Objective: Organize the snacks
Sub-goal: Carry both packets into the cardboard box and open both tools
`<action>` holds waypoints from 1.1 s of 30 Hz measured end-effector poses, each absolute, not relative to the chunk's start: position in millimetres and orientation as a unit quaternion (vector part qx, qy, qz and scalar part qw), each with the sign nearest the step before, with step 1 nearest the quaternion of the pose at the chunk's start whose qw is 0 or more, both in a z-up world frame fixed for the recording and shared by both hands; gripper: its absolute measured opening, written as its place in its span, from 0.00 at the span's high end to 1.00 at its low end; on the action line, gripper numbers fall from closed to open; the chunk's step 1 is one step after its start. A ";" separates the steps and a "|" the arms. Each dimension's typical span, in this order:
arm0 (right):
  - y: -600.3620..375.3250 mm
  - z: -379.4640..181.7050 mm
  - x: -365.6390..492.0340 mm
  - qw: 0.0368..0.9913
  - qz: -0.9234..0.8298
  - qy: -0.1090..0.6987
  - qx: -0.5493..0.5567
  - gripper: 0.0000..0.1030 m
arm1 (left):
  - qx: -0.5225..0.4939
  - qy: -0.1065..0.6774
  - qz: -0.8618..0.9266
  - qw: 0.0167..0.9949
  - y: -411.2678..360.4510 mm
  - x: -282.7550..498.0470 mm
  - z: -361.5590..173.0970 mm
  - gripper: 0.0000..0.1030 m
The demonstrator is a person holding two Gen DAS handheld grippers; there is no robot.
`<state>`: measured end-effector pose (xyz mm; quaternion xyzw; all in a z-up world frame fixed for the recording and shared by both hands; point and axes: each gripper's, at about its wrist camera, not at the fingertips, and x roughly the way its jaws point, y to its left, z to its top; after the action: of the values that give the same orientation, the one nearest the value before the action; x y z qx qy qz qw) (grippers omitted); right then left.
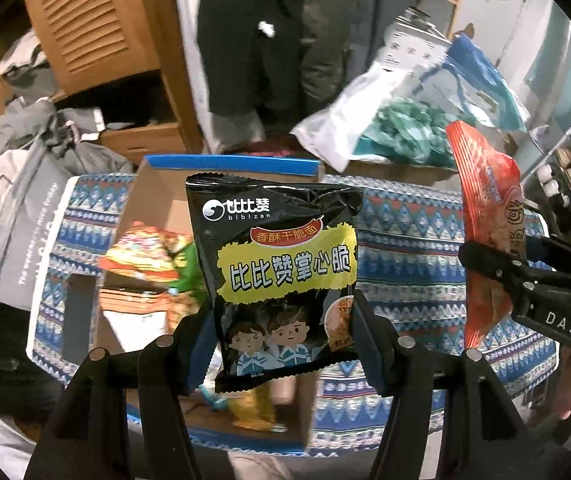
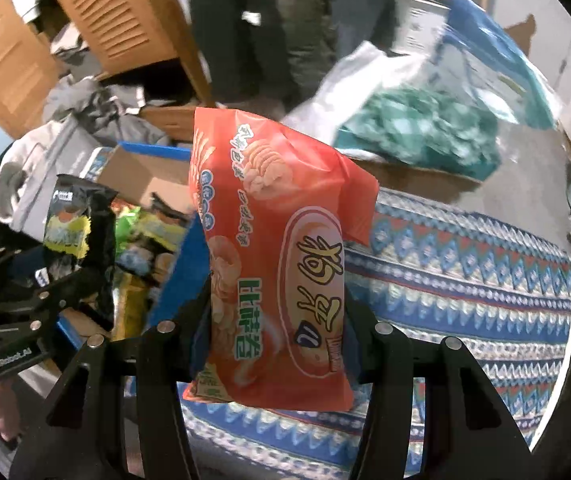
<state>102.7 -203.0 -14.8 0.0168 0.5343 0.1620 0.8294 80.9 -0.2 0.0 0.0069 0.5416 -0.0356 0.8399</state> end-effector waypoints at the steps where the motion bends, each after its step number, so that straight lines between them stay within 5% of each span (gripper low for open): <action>1: -194.7 -13.8 103.8 0.829 0.167 0.534 0.014 0.50 | 0.008 0.541 -0.031 0.840 4.2 80.0 0.3 0.39; 33: -33.4 -55.6 145.6 0.780 0.249 0.572 -0.047 0.45 | -0.012 0.554 0.071 0.829 101.1 106.4 -48.8 0.39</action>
<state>145.6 -33.4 -55.6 -0.0475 0.5722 0.2490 0.7799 106.4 101.1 -48.8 -0.0121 0.5538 0.0714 0.8295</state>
